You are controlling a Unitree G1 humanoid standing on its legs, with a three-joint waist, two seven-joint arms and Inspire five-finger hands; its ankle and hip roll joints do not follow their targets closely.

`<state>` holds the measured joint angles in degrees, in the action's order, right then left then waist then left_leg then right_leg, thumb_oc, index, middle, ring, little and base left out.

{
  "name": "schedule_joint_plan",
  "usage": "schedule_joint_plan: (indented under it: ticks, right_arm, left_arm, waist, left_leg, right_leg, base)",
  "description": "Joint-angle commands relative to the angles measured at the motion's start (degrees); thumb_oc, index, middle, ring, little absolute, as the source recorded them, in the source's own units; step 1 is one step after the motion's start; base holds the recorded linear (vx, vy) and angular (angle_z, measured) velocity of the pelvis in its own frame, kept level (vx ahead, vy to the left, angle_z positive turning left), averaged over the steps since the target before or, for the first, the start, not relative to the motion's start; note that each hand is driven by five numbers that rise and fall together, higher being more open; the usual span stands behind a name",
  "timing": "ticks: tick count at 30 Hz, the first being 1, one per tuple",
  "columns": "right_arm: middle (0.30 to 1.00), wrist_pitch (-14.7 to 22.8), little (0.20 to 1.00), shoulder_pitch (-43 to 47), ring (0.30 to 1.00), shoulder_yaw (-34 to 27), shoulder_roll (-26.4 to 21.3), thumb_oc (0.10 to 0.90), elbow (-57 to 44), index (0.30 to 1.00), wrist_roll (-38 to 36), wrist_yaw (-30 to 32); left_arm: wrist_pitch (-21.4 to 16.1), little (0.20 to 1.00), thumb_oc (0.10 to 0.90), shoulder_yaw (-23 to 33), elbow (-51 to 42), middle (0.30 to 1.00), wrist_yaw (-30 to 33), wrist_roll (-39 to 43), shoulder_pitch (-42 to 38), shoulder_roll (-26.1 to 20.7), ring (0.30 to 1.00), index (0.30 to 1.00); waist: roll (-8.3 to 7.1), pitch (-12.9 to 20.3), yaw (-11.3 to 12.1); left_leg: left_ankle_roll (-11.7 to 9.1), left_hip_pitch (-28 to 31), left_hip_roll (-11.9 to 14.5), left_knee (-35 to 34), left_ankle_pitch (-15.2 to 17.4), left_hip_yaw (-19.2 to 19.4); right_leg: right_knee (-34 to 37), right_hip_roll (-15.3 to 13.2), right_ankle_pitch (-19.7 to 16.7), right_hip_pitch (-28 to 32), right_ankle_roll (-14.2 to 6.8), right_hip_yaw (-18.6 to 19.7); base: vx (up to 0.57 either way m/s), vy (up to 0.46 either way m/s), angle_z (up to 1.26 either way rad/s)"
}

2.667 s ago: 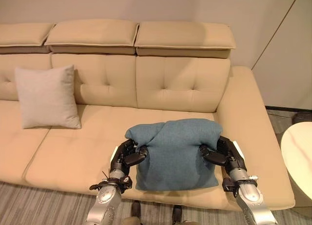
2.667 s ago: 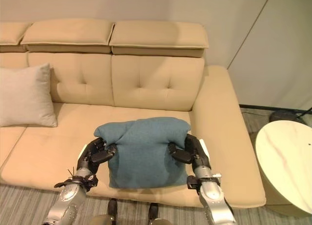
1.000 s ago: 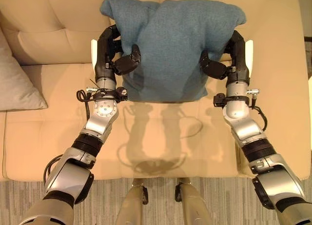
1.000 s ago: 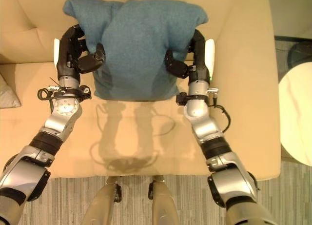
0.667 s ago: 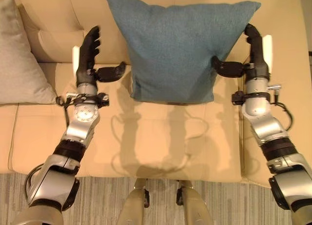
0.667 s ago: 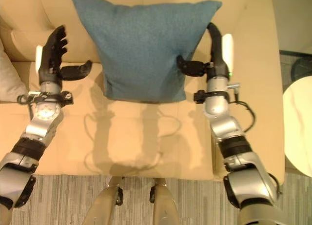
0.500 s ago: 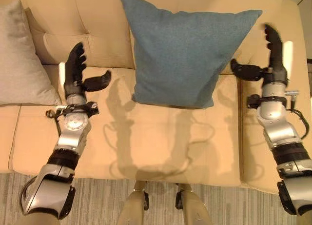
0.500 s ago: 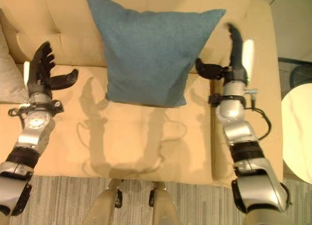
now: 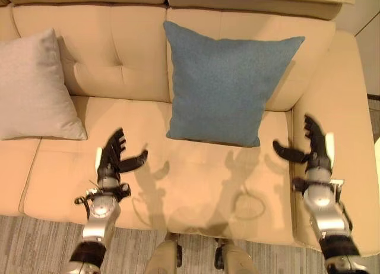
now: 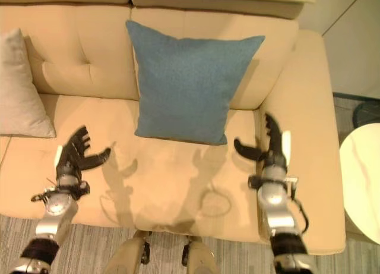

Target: Pick up all the scattered cushions and arrange them neatly on the sofa.

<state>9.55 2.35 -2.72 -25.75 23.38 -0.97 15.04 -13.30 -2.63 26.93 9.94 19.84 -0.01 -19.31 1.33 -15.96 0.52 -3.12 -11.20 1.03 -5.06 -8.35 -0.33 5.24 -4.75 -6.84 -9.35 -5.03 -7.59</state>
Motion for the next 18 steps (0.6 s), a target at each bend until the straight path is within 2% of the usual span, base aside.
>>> schedule_joint_plan:
  ticks: [1,3,4,5,8,9,14,15,18]
  right_arm:
    - [0.9,3.61,0.9,-3.98,0.9,-1.2,-1.37,0.8,2.01,0.9,1.88,-1.39]
    - [0.9,3.59,0.9,-6.87,0.9,-0.14,1.05,0.8,5.65,0.9,2.33,-2.66]
    - [0.9,3.63,0.9,-6.9,0.9,-0.13,1.05,0.8,5.68,0.9,2.32,-2.65]
    - [0.9,3.87,0.9,-7.87,0.9,1.28,2.32,0.8,8.54,0.9,2.19,-3.16]
    - [0.9,3.99,0.9,-8.61,0.9,2.8,2.94,0.8,10.72,0.9,3.02,-3.36]
    - [0.9,3.97,0.9,-8.85,0.9,4.0,3.32,0.8,12.17,0.9,3.3,-3.19]
    - [0.9,3.29,0.9,-6.22,0.9,6.33,2.36,0.8,17.72,0.9,3.16,-1.46]
    - [0.9,3.1,0.9,-5.5,0.9,6.9,2.08,0.8,18.44,0.9,3.28,-1.37]
    - [0.9,2.86,0.9,-4.55,0.9,7.16,1.03,0.8,18.82,0.9,3.18,-1.39]
  left_arm:
    - [-1.33,0.9,0.8,2.37,6.18,0.9,-2.17,-4.31,3.0,-2.15,0.9,0.9]
    - [0.27,0.9,0.8,0.87,12.78,0.9,-3.89,-8.42,6.49,-0.99,0.9,0.9]
    - [0.2,0.9,0.8,0.84,12.85,0.9,-3.88,-8.46,6.49,-0.98,0.9,0.9]
    - [1.03,0.9,0.8,-0.42,18.12,0.9,-4.42,-11.16,7.7,0.17,0.9,0.9]
    - [1.57,0.9,0.8,-0.77,23.75,0.9,-3.96,-13.24,8.06,1.43,0.9,0.9]
    - [1.63,0.9,0.8,-0.8,26.81,0.9,-2.73,-13.96,7.83,2.28,0.9,0.9]
    - [1.48,0.9,0.8,-2.36,29.9,0.9,-0.56,-14.5,4.79,2.74,0.9,0.9]
    - [1.48,0.9,0.8,-2.57,30.32,0.9,-0.45,-14.57,4.31,2.89,0.9,0.9]
    - [1.48,0.9,0.8,-2.33,30.59,0.9,-0.5,-14.36,4.03,3.05,0.9,0.9]
  waist:
    - [-3.09,10.25,-0.72]
    - [-2.92,10.5,-0.66]
    - [-2.92,10.46,-0.64]
    - [-2.81,10.52,-0.59]
    - [-2.7,10.35,-0.48]
    - [-2.84,9.8,-0.49]
    - [-3.42,7.56,0.09]
    - [-3.72,7.36,0.27]
    - [-4.99,7.39,-0.05]
  left_leg:
    - [-0.55,1.55,0.59,0.06,4.66,1.99]
    - [-0.47,3.55,1.05,0.25,4.92,2.17]
    - [-0.48,3.65,1.05,0.23,4.95,2.19]
    - [-0.51,4.65,1.37,0.66,5.09,2.2]
    - [-0.72,5.62,1.78,1.14,5.2,2.28]
    - [-1.11,5.06,2.21,3.06,5.22,1.86]
    - [-2.86,-0.25,2.81,9.22,3.82,1.05]
    - [-2.68,-0.81,2.35,10.94,4.82,0.79]
    - [-1.24,0.39,0.31,18.65,10.74,0.32]
  right_leg:
    - [-0.4,-0.32,2.8,1.47,-2.42,-1.41]
    - [-0.65,0.01,3.48,3.35,-2.23,-1.42]
    - [-0.64,0.02,3.5,3.45,-2.22,-1.41]
    - [-0.85,0.32,4.01,4.58,-1.98,-1.33]
    - [-0.95,0.68,4.7,5.83,-1.6,-1.41]
    - [-1.13,1.09,5.2,6.42,-1.02,-1.38]
    - [-0.46,1.14,5.73,6.52,0.03,-3.01]
    - [-0.54,0.84,5.39,6.08,0.18,-3.15]
    - [-1.08,-0.63,3.79,4.72,-0.02,-3.51]
  base:
    - [0.02,-0.065,-0.06]
    - [0.0,-0.077,-0.02]
    - [-0.05,-0.067,0.01]
    - [-0.03,-0.043,0.01]
    - [-0.06,-0.078,-0.05]
    - [-0.14,-0.134,0.01]
    - [-0.2,-0.079,0.25]
    - [-0.25,-0.05,0.2]
    - [-0.21,-0.02,0.21]
